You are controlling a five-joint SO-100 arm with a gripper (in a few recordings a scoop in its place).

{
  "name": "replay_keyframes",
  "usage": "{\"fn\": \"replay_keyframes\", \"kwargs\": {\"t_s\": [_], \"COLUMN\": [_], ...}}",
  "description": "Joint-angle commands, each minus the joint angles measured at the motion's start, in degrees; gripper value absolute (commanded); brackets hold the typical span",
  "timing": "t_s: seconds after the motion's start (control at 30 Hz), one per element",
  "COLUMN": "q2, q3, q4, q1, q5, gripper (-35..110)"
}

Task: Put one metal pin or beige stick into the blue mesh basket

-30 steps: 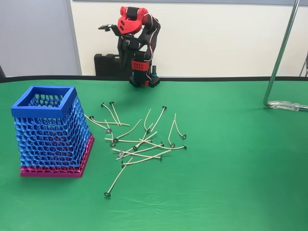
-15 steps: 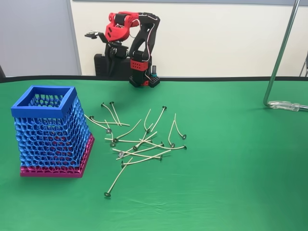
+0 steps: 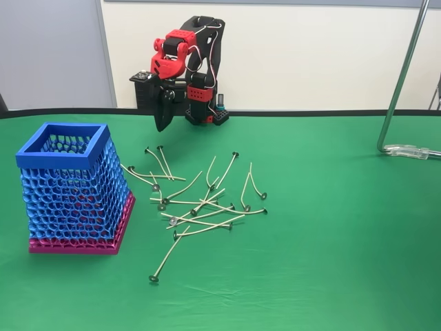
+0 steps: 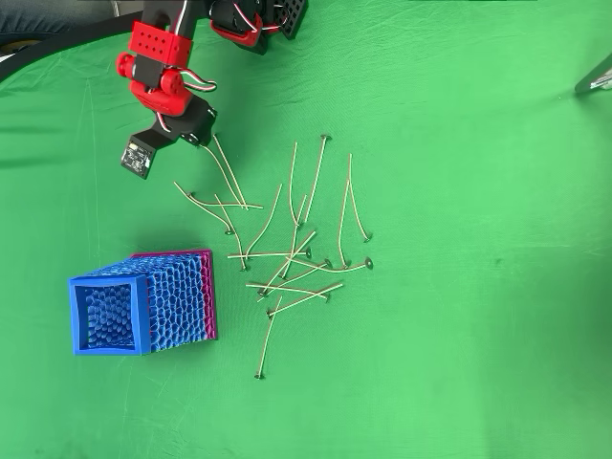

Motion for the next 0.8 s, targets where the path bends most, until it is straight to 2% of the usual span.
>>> {"fn": "replay_keyframes", "kwargs": {"t_s": [0.0, 0.27, 0.43, 0.77], "q2": [-0.18, -0.26, -1.32, -4.22], "q3": [-2.02, -1.85, 1.76, 1.14], "q4": [-0.79, -1.14, -8.88, -10.72], "q1": [2.29, 7.03, 8.09, 6.15], "q5": [-3.34, -10.37, -14.41, -13.62], "gripper": [1, 2, 9, 19]}}
